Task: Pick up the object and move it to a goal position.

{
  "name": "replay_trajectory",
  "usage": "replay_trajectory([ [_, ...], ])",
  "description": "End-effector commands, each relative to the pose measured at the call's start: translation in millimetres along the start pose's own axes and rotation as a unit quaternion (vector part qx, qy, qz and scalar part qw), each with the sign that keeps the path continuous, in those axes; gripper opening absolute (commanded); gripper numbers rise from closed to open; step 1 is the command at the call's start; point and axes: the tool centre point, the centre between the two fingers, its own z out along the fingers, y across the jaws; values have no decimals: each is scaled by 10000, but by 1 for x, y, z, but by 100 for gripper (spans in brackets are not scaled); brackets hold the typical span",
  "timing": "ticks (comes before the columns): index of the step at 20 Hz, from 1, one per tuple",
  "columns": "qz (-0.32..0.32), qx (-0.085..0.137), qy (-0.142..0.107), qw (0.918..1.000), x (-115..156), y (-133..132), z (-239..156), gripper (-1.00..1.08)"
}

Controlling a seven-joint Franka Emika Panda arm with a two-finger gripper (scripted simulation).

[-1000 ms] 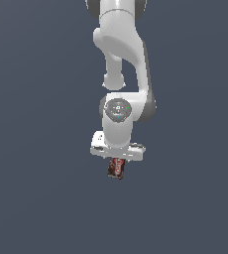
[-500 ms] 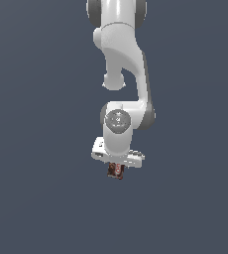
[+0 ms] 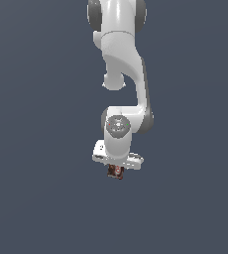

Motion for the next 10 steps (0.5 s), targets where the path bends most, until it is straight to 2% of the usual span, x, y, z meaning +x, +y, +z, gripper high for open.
replay_trajectory([
  [1,5,-1,-6,10000,-1,0,14,100],
  [9,8,-1,-5,10000,0,0,29,100],
  [10,8,-1,-5,10000,0,0,29,-100],
])
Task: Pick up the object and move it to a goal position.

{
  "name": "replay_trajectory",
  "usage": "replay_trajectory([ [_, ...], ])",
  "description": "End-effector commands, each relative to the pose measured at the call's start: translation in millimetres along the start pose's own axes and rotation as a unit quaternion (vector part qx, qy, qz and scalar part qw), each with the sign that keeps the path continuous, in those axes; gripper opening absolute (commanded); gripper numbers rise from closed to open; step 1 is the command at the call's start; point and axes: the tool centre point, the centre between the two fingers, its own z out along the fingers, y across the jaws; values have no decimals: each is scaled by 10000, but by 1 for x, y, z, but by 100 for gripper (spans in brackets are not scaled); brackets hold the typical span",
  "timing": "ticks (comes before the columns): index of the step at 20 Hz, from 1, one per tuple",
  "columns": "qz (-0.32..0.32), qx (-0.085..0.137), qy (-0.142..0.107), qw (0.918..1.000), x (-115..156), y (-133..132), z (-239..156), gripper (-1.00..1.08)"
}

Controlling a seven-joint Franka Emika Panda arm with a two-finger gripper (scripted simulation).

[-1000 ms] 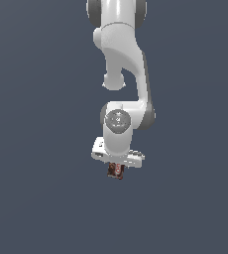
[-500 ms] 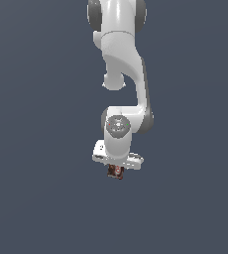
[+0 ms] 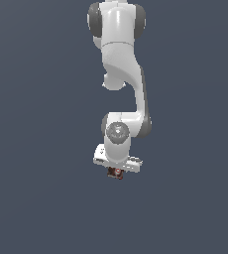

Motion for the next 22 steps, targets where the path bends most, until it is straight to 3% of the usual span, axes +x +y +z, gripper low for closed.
replay_trajectory([
  [1,0,2,6,10000,1,0,0,-100],
  [13,0,2,6,10000,2,4,-3,-100],
  [22,0,2,6,10000,19,60,-47,-100],
])
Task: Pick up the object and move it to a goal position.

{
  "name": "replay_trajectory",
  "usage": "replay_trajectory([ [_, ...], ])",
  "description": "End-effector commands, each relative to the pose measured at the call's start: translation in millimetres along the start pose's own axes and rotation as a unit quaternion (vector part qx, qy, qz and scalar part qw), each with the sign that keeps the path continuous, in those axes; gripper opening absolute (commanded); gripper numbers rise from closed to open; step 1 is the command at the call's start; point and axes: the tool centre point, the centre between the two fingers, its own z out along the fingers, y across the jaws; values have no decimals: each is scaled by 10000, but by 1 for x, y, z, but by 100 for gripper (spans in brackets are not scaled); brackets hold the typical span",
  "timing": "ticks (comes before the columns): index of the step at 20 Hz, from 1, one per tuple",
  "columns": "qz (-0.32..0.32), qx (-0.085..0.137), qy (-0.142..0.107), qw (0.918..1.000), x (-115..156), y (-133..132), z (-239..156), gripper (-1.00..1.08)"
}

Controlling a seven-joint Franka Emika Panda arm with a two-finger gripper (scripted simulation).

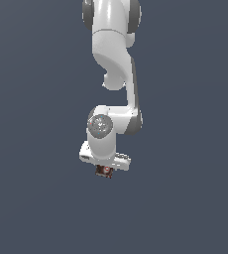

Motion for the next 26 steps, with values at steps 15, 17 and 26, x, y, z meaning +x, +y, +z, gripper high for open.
replay_trajectory([
  [15,7,-1,6,10000,46,135,-106,-100],
  [17,7,-1,6,10000,49,144,-113,-100],
  [26,7,-1,6,10000,57,161,-126,-100],
])
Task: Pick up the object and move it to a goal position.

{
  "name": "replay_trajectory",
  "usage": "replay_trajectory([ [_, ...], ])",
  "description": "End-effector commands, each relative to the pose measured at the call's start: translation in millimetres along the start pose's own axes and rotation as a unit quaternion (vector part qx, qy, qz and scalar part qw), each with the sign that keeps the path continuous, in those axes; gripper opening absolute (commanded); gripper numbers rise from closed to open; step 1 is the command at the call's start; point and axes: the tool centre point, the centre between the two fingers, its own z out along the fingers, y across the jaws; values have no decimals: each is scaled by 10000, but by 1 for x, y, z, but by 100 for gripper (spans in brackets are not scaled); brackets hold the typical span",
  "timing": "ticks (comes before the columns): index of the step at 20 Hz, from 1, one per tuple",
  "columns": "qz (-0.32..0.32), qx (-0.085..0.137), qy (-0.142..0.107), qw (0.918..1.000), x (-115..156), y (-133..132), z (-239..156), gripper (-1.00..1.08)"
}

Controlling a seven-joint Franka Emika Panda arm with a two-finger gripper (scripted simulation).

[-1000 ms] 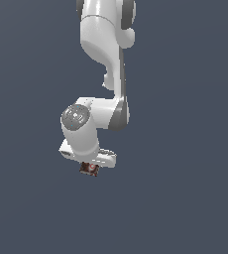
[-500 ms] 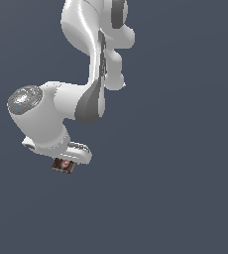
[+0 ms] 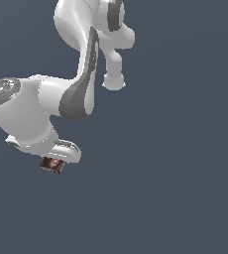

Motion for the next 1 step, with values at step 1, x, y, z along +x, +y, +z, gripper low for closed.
replay_trajectory([
  [1,-5,1,-3,10000,1,1,-1,-100],
])
